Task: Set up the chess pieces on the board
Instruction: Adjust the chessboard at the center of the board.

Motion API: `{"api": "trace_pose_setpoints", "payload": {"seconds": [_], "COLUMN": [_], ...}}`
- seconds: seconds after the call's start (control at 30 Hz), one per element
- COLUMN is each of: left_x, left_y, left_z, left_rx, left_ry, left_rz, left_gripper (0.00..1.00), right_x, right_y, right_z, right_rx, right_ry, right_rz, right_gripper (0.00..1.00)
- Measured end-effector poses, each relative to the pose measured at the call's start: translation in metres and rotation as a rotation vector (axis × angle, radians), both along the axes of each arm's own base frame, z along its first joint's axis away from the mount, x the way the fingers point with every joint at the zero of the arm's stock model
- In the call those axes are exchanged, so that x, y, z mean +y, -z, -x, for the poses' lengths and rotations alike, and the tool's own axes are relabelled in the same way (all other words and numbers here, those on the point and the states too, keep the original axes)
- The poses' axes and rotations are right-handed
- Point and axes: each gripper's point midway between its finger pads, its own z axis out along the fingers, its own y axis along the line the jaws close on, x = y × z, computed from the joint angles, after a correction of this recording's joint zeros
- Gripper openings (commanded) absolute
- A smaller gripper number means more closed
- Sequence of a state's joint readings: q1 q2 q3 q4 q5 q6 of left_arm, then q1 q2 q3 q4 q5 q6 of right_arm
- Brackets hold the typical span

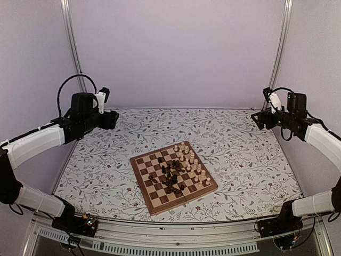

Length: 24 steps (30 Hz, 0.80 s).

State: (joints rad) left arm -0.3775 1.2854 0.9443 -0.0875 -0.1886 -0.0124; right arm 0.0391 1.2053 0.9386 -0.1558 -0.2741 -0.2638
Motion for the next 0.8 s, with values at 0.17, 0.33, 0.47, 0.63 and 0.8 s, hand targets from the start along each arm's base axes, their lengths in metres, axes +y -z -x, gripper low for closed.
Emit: {"api": "trace_pose_setpoints", "payload": {"seconds": [0.17, 0.33, 0.47, 0.63, 0.8], "left_x": [0.005, -0.002, -0.01, -0.019, -0.025], "left_y": [0.023, 0.04, 0.06, 0.095, 0.118], "left_z": [0.004, 0.01, 0.015, 0.021, 0.022], "left_rx": [0.073, 0.153, 0.238, 0.369, 0.447], "left_ry": [0.033, 0.09, 0.132, 0.165, 0.17], "left_rz": [0.05, 0.107, 0.142, 0.184, 0.221], "left_gripper": [0.79, 0.74, 0.74, 0.82, 0.79], "right_x": [0.002, 0.022, 0.059, 0.109, 0.134], "right_y": [0.044, 0.07, 0.103, 0.148, 0.182], "right_z": [0.033, 0.071, 0.11, 0.173, 0.226], "right_rx": [0.112, 0.162, 0.207, 0.262, 0.298], "right_ry": [-0.11, -0.307, -0.531, -0.851, -1.096], "right_rz": [0.046, 0.12, 0.208, 0.326, 0.455], "right_gripper": [0.89, 0.74, 0.59, 0.33, 0.26]}}
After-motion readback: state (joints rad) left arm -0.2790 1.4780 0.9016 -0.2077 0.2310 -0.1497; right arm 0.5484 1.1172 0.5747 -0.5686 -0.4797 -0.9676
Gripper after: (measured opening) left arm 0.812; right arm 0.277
